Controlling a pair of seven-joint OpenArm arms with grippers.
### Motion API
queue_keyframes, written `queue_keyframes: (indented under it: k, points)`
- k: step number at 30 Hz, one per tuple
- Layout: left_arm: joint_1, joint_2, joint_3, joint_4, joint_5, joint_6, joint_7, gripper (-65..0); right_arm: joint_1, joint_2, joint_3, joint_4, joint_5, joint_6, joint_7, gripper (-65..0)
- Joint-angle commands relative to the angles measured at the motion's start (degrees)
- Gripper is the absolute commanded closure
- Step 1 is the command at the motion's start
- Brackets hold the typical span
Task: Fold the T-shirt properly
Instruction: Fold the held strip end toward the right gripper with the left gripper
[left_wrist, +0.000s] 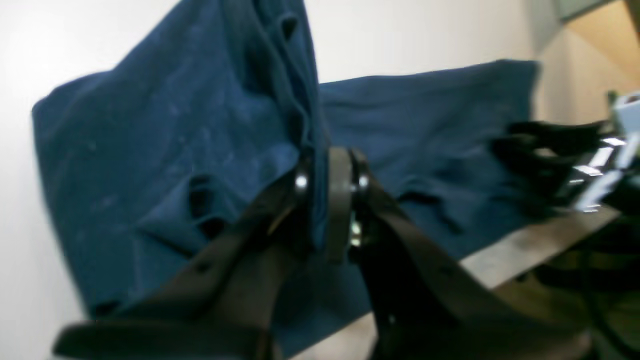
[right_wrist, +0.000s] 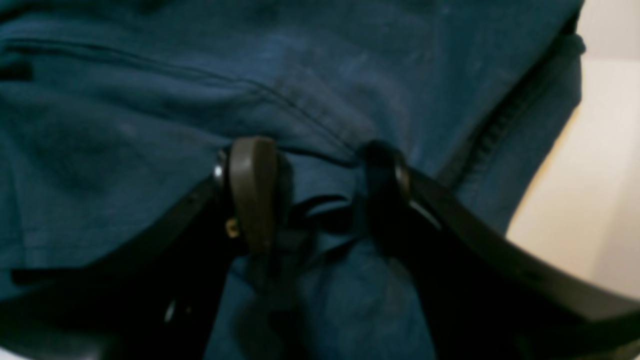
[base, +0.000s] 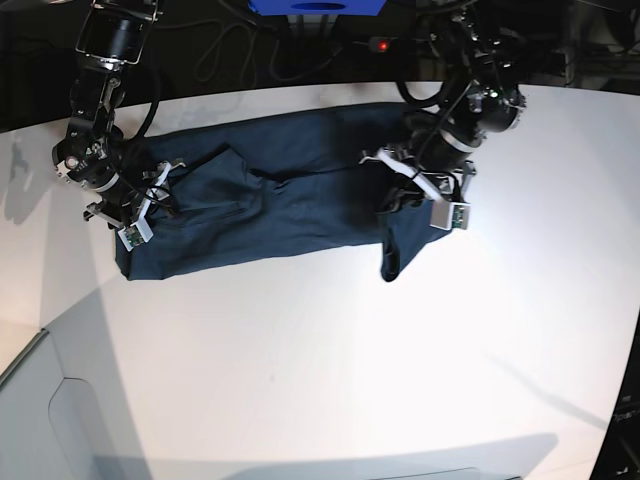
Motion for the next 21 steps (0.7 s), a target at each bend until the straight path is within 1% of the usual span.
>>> queue_keyframes:
  k: [1, 5, 9, 12, 14, 18, 21]
  points:
    - [-0.44, 0.4, 1.42, 0.92, -0.88, -0.14, -1.05, 0.0, -0.38, 0.08, -0.29, -0.26, -2.31, 1.15, -3.93, -25.9]
    - [-1.58, 0.4, 6.26, 0.12, -0.35, -0.14, -1.05, 0.0, -0.29, 0.08, -0.38, -0.26, -2.31, 1.15, -3.93, -25.9]
    - [-3.69, 1.01, 11.09, -2.6, 3.17, -0.14, -1.14, 0.0, -0.11, -0.01, -0.38, -0.26, -2.31, 1.15, -3.93, -25.9]
    - [-5.62, 2.42, 13.2, -5.41, 5.89, -0.14, -1.14, 0.0, -0.11, -0.01, -0.46, -0.26, -2.31, 1.15, -3.93, -25.9]
    - [-6.94, 2.58, 14.87, -7.79, 6.95, -0.14, -1.14, 0.0, -0.11, -0.01, -0.46, -0.26, -2.31, 1.15, -4.02, -25.9]
    - [-8.0, 2.58, 16.28, -10.6, 7.12, -0.14, -1.31, 0.0, -0.11, -0.01, -0.46, -0.26, -2.31, 1.15, -4.02, -25.9]
    - [-8.0, 2.58, 17.42, -12.01, 7.21, -0.14, -4.3, 0.0, -0.11, -0.01, -0.46, -0.26, -2.31, 1.15, -4.02, -25.9]
